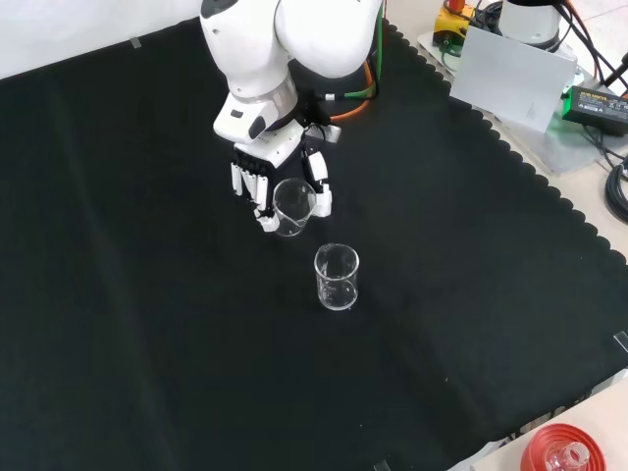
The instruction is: Place the beaker back on the table.
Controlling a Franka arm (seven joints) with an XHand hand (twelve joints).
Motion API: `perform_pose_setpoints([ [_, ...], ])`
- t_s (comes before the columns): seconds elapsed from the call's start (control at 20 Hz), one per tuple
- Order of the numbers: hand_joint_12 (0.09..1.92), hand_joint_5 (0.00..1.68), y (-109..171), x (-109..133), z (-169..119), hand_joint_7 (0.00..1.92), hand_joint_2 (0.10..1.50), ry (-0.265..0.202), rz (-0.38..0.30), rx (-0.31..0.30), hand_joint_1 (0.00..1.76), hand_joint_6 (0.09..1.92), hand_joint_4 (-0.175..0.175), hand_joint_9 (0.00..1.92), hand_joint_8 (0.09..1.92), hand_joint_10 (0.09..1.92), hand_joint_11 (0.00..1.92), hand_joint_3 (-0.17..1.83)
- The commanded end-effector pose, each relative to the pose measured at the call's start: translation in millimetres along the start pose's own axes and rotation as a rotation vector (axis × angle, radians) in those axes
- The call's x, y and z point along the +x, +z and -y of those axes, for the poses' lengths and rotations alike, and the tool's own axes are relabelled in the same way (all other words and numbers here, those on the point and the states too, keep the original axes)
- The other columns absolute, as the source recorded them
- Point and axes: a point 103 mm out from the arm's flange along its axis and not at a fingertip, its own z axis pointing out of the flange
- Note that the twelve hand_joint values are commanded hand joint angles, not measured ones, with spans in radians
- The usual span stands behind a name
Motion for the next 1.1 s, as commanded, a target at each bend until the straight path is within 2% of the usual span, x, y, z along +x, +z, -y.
perform_pose_setpoints([
  [0.05, 0.95, 1.32, 12, 1, 1, 1.72, 0.66, 0.018, -0.034, -0.045, 1.14, 0.58, 0.175, 1.57, 0.09, 0.09, 1.08, 0.62],
  [0.65, 0.94, 1.32, 22, -3, -10, 1.72, 0.65, 0.027, -0.067, -0.04, 1.14, 0.57, 0.175, 1.57, 0.09, 0.09, 1.11, 0.63],
  [1.1, 0.93, 1.32, 37, -14, -16, 1.72, 0.65, 0.03, -0.129, -0.063, 1.14, 0.57, 0.175, 1.57, 0.09, 0.09, 1.11, 0.63],
])
